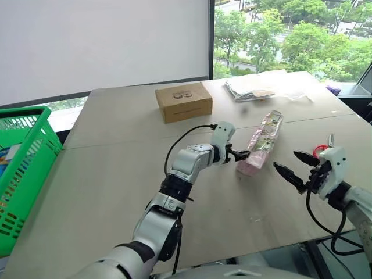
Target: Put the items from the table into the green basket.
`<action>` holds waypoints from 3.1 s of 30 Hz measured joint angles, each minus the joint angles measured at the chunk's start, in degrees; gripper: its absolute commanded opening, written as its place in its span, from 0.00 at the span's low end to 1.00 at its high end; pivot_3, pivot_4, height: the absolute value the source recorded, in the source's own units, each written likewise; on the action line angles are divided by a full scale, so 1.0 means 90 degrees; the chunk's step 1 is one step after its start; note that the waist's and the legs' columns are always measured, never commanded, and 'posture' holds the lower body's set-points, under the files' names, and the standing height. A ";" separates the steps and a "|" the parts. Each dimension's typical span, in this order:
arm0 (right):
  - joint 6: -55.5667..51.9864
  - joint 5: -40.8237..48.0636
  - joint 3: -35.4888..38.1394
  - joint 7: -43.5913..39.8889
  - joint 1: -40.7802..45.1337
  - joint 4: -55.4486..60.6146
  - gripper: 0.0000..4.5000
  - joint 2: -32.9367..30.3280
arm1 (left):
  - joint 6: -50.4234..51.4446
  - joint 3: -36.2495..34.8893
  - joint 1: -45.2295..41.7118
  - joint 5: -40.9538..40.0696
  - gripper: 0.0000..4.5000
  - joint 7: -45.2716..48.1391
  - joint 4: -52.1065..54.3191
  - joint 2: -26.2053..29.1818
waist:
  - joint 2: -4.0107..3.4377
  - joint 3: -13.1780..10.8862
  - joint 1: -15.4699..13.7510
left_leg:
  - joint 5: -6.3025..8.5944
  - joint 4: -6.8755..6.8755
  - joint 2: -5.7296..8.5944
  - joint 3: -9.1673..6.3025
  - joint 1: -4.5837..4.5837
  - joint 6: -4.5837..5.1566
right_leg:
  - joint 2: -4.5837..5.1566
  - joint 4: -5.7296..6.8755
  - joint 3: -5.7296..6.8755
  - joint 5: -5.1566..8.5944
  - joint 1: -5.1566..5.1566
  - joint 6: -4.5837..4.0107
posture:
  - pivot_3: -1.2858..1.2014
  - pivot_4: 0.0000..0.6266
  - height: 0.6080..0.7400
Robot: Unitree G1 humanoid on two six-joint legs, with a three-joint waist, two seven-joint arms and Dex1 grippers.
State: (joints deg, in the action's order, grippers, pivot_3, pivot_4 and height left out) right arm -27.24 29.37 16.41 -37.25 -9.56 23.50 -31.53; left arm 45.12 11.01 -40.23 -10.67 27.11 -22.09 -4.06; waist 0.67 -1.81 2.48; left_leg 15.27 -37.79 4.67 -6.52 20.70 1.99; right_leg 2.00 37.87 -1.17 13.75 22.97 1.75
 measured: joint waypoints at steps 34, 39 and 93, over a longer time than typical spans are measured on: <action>0.0153 -0.0261 0.0266 0.0142 -0.0601 0.0026 1.00 -0.0076 | 0.0603 0.0147 -0.0261 -0.0458 0.00 0.0166 -0.0546 -0.0410 | -0.0029 0.0013 0.0195 | 0.0001 0.0000 -0.0001 -0.0004 -0.0021 -0.0002 | -0.0002 -0.0002 0.0006 0.0006 -0.0028 0.0009 | 0.43 0.00 1.00; 0.0270 -0.0262 0.0265 0.0119 -0.0601 0.0022 1.00 -0.0075 | 0.0302 0.0104 -0.0262 -0.0443 0.00 0.0078 -0.0635 -0.0402 | -0.0033 0.0008 0.0192 | 0.0001 -0.0001 0.0000 -0.0002 -0.0019 -0.0002 | -0.0001 -0.0005 0.0005 0.0004 -0.0028 0.0013 | 0.43 0.00 1.00; -0.0836 0.1055 -0.2339 -0.0813 0.4727 -0.0437 1.00 0.1315 | -0.0616 -0.4258 0.2352 0.1049 0.00 -0.0501 0.0502 0.7586 | 0.0070 -0.0038 -0.1065 | -0.0002 0.0058 0.0007 -0.0021 0.0045 -0.0019 | -0.0002 0.0007 0.0011 -0.0021 0.0083 -0.0037 | 0.59 0.00 1.00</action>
State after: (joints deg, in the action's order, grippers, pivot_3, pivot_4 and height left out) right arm -34.76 38.86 -4.64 -44.57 32.99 19.57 -19.69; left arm 39.57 -27.31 -19.06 -1.23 22.59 -17.57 64.22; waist 1.30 -2.15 -7.11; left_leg 15.25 -37.27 4.74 -6.70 21.10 1.82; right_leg 1.99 37.93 -1.08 13.57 23.71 1.42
